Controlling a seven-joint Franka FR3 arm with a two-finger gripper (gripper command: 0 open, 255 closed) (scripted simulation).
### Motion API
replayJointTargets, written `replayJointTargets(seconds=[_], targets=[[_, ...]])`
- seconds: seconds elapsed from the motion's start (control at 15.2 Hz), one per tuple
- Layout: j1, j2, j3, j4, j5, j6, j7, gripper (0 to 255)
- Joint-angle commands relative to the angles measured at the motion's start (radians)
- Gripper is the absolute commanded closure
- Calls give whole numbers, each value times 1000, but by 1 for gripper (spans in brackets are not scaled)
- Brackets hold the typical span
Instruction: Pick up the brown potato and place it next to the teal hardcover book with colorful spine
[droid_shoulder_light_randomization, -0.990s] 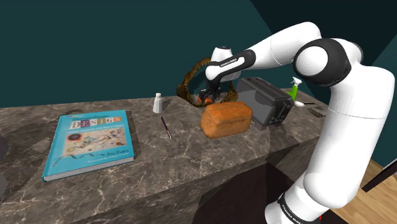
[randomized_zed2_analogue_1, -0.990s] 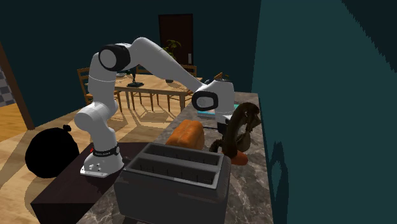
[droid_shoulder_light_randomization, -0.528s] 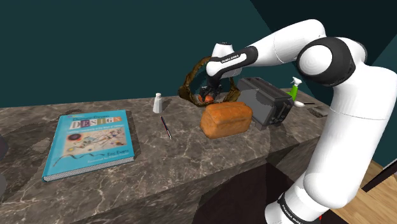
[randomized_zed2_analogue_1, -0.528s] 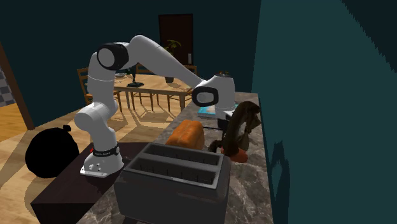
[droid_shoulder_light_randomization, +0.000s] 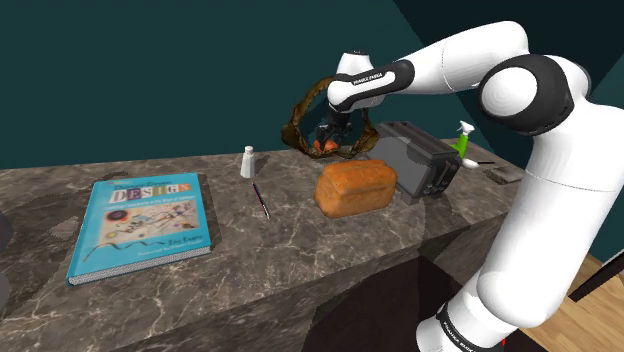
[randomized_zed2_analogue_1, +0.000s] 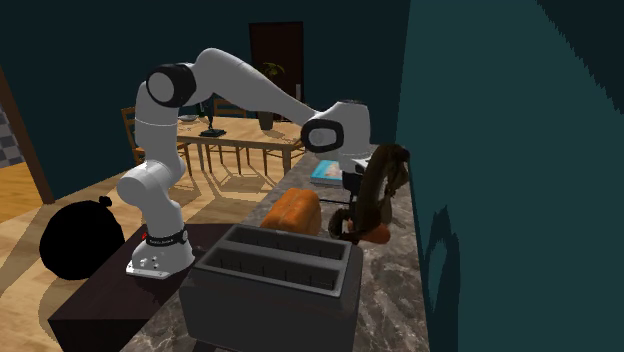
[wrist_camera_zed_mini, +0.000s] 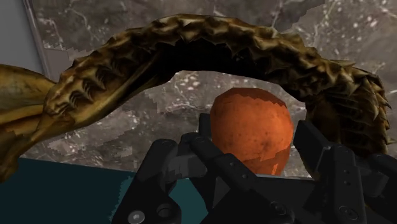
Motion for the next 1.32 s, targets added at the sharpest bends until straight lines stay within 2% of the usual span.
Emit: replayJointTargets(seconds=[0.0,0.86,1.25], targets=[[0,-9,0,19,0,-25,-2,255],[1,-51,0,130,0,-178,-9,255],[73,-185,45,-44,-34,-147,121,255]])
